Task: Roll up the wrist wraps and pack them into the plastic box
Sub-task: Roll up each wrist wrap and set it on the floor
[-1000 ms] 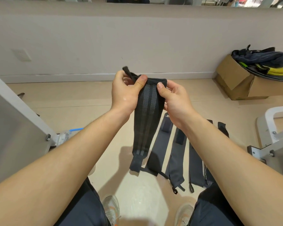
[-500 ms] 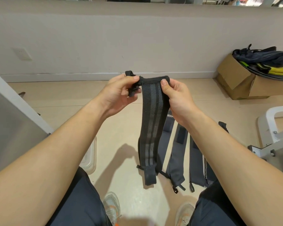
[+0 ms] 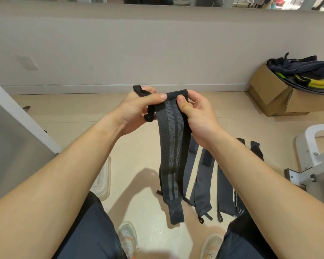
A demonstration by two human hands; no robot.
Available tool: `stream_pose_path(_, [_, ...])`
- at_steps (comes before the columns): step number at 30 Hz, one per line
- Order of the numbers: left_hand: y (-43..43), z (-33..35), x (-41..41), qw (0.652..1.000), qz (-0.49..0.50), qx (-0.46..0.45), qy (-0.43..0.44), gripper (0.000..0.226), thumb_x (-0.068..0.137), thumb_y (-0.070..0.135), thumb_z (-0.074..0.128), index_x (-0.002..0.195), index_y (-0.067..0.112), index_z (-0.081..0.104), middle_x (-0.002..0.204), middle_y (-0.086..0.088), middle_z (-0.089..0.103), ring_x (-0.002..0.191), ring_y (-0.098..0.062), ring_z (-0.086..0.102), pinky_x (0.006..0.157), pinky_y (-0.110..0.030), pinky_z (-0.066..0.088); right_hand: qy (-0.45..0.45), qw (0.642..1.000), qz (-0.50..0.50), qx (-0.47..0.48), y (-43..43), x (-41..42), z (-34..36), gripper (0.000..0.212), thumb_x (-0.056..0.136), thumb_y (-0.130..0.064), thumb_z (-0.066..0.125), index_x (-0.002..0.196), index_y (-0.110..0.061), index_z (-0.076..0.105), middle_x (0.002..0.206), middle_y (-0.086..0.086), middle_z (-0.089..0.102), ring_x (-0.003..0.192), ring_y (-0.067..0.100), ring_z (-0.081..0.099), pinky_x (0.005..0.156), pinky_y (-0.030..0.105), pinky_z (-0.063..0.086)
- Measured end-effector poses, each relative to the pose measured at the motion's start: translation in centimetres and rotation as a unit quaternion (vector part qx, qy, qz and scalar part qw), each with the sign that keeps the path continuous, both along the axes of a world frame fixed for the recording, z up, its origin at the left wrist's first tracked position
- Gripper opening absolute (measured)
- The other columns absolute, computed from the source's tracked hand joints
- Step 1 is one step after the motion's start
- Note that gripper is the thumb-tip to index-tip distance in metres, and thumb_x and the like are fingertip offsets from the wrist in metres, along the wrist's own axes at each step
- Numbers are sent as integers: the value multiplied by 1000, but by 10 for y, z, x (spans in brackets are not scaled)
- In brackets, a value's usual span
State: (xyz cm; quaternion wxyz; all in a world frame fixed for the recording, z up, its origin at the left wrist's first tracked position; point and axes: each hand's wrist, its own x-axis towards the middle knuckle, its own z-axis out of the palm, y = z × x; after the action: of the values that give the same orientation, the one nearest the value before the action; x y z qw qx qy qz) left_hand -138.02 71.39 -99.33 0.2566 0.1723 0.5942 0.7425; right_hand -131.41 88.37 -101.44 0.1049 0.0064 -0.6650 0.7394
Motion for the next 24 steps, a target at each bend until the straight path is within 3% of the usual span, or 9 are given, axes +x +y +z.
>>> stream_pose_path(5, [-1, 0, 0, 996, 19, -75, 43, 32, 90, -1, 69, 120, -6, 62, 104, -11, 69, 94, -19, 67, 79, -27, 57, 2, 999, -35, 41, 3, 0, 0, 15, 104, -15, 57, 107, -8, 70, 107, 17, 74, 98, 21, 69, 94, 44, 55])
stream_pose_path(7, [1, 0, 1, 995, 45, -79, 41, 21, 90, 1, 70, 110, -2, 63, 98, -9, 67, 91, -20, 63, 79, -29, 53, 3, 998, -40, 51, 5, -1, 0, 14, 103, -13, 58, 106, -6, 70, 103, 14, 75, 97, 19, 70, 90, 39, 55])
stream_pose_path(9, [1, 3, 2, 995, 71, -73, 12, 13, 90, 8, 73, 96, 12, 62, 83, -1, 64, 76, -17, 57, 67, -26, 46, 7, 998, -40, 53, 7, -1, 0, 12, 103, -9, 57, 104, -9, 70, 99, 6, 75, 95, 15, 70, 86, 31, 55])
stream_pose_path(12, [-4, 7, -2, 992, 111, -58, -32, 15, 94, 21, 70, 83, 19, 59, 70, 3, 61, 57, -12, 47, 48, -18, 38, 12, 996, -51, 66, 11, -1, -1, 16, 101, -6, 59, 103, -16, 70, 103, 5, 74, 99, 15, 68, 94, 34, 55])
stream_pose_path(15, [-9, 7, -4, 988, 145, -35, -39, 12, 91, 9, 72, 83, 15, 65, 72, 2, 65, 61, -12, 53, 56, -18, 50, 2, 996, -57, 72, 15, -2, -1, 15, 101, -5, 59, 105, -13, 71, 104, 8, 74, 99, 16, 69, 95, 34, 54])
stream_pose_path(17, [-11, 5, -5, 982, 171, -80, -1, 8, 87, 8, 77, 86, 12, 70, 76, 2, 65, 63, -9, 59, 63, -18, 54, -14, 993, -81, 80, 17, -3, -2, 13, 100, -8, 61, 104, -12, 73, 101, 7, 76, 95, 15, 70, 91, 34, 55])
stream_pose_path(19, [-7, 2, -6, 945, 233, -199, 118, 14, 81, 15, 85, 89, 13, 74, 76, 5, 67, 62, -6, 61, 63, -21, 55, -34, 985, -126, 111, 16, -4, -3, 11, 98, -17, 65, 102, -16, 76, 95, 0, 78, 92, 13, 72, 89, 36, 57])
stream_pose_path(21, [6, 2, 2, 867, 309, -295, 256, 15, 78, 20, 86, 86, 18, 73, 76, 10, 68, 68, -8, 63, 68, -23, 54, -45, 965, -183, 183, 8, -4, -4, 12, 93, -26, 69, 97, -19, 78, 88, -5, 78, 89, 12, 72, 88, 41, 59])
stream_pose_path(24, [30, -2, 23, 802, 318, -335, 379, 11, 80, 16, 75, 90, 19, 72, 89, 5, 70, 85, -15, 65, 80, -31, 52, -28, 941, -242, 235, -10, -2, -1, 13, 88, -29, 69, 86, -19, 77, 77, -5, 75, 80, 14, 70, 78, 44, 58])
